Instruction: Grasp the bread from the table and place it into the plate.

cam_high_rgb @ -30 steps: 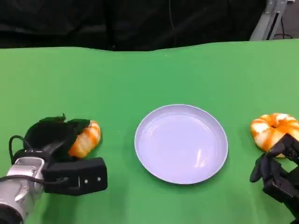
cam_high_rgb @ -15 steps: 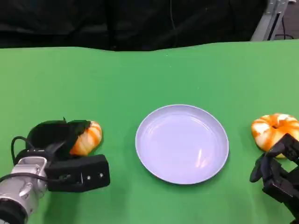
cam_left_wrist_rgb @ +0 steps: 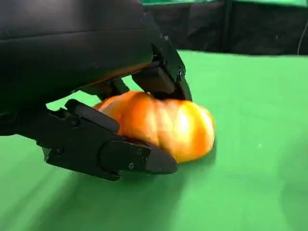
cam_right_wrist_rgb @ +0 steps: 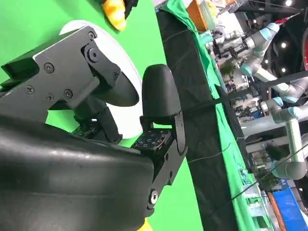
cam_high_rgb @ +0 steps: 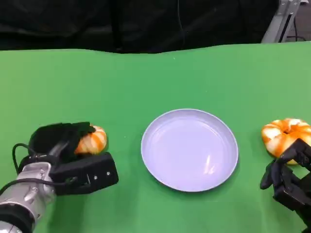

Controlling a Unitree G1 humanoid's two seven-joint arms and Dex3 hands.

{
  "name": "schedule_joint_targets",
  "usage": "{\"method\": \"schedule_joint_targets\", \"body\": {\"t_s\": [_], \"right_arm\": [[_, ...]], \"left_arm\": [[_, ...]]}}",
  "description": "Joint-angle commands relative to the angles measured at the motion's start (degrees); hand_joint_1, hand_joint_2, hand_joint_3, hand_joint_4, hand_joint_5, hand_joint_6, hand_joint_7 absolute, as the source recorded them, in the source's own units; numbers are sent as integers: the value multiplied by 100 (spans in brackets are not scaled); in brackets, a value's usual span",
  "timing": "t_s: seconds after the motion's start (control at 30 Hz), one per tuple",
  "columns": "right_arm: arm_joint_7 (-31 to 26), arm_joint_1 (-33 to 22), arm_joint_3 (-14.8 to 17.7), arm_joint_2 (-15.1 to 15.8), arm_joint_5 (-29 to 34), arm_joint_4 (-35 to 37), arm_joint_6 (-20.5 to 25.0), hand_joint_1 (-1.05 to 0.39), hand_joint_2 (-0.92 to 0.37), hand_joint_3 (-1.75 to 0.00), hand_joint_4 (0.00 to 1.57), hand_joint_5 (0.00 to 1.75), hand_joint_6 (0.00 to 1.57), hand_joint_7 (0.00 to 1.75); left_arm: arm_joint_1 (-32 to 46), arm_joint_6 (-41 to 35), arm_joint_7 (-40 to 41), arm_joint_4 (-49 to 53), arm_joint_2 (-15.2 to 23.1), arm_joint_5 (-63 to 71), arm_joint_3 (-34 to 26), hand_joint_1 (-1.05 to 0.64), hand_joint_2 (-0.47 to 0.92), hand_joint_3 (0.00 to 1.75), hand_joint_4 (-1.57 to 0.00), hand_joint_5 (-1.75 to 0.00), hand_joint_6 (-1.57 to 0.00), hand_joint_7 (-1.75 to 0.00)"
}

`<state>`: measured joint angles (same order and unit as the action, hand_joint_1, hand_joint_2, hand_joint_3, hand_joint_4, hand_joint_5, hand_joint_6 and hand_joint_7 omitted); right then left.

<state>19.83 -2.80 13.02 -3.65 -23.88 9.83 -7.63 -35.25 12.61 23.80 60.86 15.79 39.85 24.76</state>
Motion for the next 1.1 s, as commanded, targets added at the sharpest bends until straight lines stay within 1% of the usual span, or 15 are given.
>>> {"method": "schedule_joint_targets", "body": {"t_s": [0.03, 0.17, 0.27, 0.37, 0.43, 0.57, 0.63, 0.73, 0.8, 0.87, 0.97, 1.1], "right_arm": [[-34, -42, 42, 81, -28, -105, -14, -5, -47, -133, 88, 175, 75, 162], [30, -28, 55, 90, -60, -53, -48, -6, -47, -132, 88, 175, 74, 162], [22, -22, 59, 90, -61, -52, -29, -6, -47, -132, 88, 175, 74, 161], [-5, -15, 57, 86, -39, -55, -27, -6, -47, -131, 88, 175, 75, 161], [-8, -14, 55, 86, -30, -51, -33, -6, -47, -131, 88, 175, 75, 161], [43, -5, 67, 94, -65, -19, -45, -6, -48, -131, 88, 175, 75, 161], [41, -2, 69, 98, -54, -8, -51, -6, -48, -132, 88, 175, 75, 161], [9, 1, 73, 88, -46, -20, -34, -6, -47, -131, 88, 175, 76, 161], [26, 7, 75, 89, -62, -10, -30, -6, -48, -131, 88, 175, 76, 161], [53, 17, 77, 100, -60, 17, -52, -5, -48, -132, 88, 175, 76, 161], [42, 24, 76, 103, -34, 32, -72, -6, -48, -132, 88, 175, 75, 161], [34, 34, 83, 100, -43, 44, -55, -6, -48, -132, 88, 175, 76, 161]], "left_arm": [[148, 137, 131, -8, -2, -90, 5, -13, 92, 41, -69, -174, -53, -172], [176, 294, 238, -104, 57, -121, -18, -13, 92, 45, -69, -175, -48, -174], [191, 396, 330, -225, 109, -158, -44, -14, 92, 47, -69, -175, -49, -175], [225, 448, 405, -494, 175, -175, -76, -13, 88, 45, -68, -175, -50, -175], [263, 505, 474, -721, 218, -163, -103, -13, 89, 46, -68, -175, -51, -175], [381, 561, 415, -1331, 273, -193, -192, -15, 90, 48, -67, -175, -54, -175], [438, 647, 452, -1606, 302, -164, -208, -13, 89, 49, -67, -175, -55, -175], [563, 523, 278, -2198, 315, -119, -233, -14, 88, 50, -66, -175, -56, -175], [654, 446, 138, -2656, 325, -58, -208, -14, 82, 61, -67, -175, -58, -175], [738, 340, -13, -3046, 317, 7, -191, -14, 79, 65, -67, -175, -59, -175], [790, 279, -125, -3374, 242, 116, -154, -11, 74, 65, -67, -175, -59, -175], [700, 296, -183, -3396, 66, 216, -34, -10, 73, 64, -67, -175, -60, -175]]}}
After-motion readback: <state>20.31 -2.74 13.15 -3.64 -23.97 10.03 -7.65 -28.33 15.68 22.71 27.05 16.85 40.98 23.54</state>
